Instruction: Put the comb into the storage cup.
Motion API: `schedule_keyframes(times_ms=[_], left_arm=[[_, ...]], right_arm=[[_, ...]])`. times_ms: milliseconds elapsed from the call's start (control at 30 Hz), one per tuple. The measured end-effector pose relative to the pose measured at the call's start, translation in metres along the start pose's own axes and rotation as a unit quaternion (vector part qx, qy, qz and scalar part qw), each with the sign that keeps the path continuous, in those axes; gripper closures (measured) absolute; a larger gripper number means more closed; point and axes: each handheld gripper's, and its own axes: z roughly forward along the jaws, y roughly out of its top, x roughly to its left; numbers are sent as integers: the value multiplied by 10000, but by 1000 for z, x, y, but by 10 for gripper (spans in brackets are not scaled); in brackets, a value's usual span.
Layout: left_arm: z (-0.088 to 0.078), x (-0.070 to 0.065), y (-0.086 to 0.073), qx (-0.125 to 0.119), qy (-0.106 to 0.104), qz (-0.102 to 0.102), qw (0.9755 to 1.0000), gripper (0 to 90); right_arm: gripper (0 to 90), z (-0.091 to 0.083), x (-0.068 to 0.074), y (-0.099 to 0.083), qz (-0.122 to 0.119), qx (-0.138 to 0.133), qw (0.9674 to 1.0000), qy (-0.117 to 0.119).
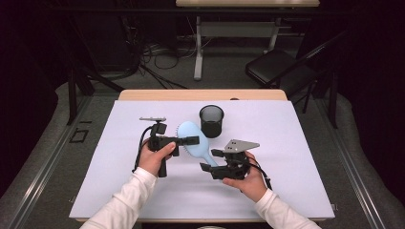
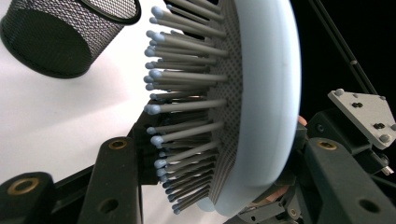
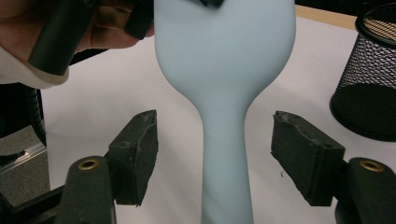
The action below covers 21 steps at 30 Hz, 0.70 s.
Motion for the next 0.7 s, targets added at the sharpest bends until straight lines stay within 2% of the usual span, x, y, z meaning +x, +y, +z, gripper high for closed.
schedule_keyframes(times_ms=[133, 333, 467, 533, 633, 700], left_arm=[[-2, 0, 1, -23, 7, -4, 10000, 501], [-4, 0, 1, -64, 35, -31, 10000, 500], [-6, 0, 2, -77, 49, -28, 10000, 500], [-6, 0, 2, -102, 42, -44, 9999, 500], [-7, -1, 3, -102, 49, -28, 9999, 500], [-7, -1, 3, -103, 54, -22, 9999, 500]], right_arm=[[282, 0, 0, 1, 16, 139, 9998, -106], [286, 0, -3, 2, 112, 294, 9994, -132], [290, -1, -5, 4, 107, 281, 9995, -94], [290, -1, -6, 4, 146, 318, 9993, -157], [224, -3, -7, 4, 125, 278, 9992, -277], [183, -4, -8, 4, 153, 248, 9993, -250]])
